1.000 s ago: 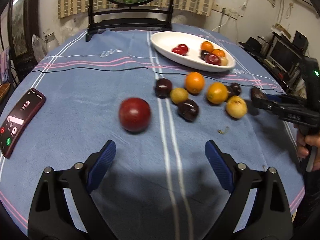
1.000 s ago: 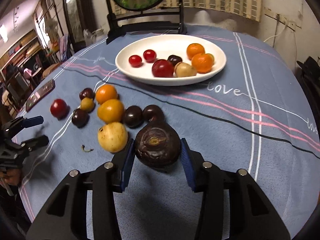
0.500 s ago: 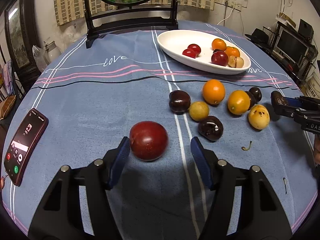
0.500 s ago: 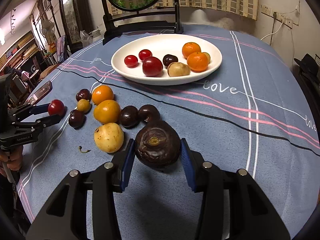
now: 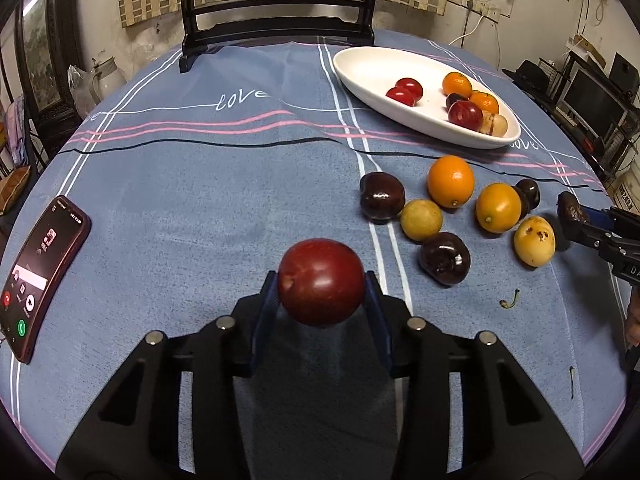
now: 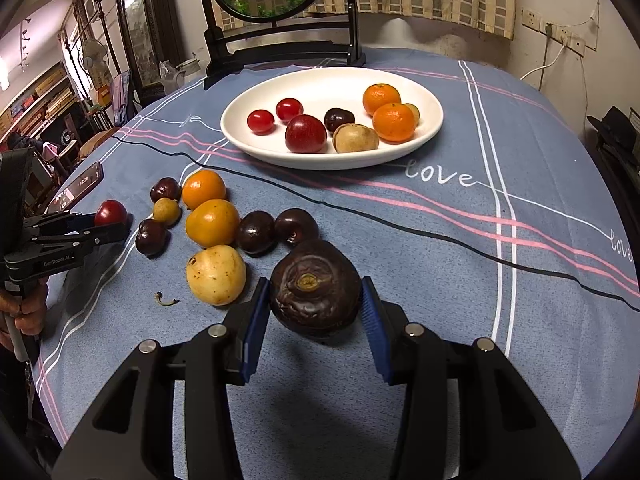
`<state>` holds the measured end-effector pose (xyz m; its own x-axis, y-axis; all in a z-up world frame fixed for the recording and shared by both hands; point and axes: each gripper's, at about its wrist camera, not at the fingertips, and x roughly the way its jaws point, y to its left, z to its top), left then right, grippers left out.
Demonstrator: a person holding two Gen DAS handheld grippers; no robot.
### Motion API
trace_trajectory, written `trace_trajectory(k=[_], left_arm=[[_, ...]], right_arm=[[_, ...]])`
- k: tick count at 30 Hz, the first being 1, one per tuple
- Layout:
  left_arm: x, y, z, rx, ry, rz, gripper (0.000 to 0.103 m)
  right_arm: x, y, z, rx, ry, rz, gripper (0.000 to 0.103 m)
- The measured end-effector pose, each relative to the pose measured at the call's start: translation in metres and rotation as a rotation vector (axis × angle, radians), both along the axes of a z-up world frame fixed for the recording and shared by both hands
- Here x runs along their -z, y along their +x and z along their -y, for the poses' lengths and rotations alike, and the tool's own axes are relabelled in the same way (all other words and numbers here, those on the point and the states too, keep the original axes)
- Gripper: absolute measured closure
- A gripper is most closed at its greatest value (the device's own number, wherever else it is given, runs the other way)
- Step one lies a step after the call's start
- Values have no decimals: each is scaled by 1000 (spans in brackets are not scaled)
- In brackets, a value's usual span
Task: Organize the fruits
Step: 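Carry the dark purple plum in the right tool while the left tool carries the red plum to the plate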
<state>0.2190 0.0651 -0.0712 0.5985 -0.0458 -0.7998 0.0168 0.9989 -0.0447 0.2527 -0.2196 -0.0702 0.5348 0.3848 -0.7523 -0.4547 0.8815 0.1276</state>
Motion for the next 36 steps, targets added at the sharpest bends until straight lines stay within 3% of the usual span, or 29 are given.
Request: trace_trajectory(k=[14,19,29,32,36], left_arm=[[-19,-5,13,16,-17,39,61],[-42,0,25,54,-40,87,61],[-77,78,70,115,-97,172,61],[-79,108,78,120,-100,164,61],[-74,143,86,111,-80,138,61]], right_arm=[[-2,-1,-2,-13,16,2,58],[-19,-5,6,-35,144,43,58],[-50,38,11,78,242,139,58],[-56,67,1,107,218,189,58],[-50,107,-9,133,221,178,58]])
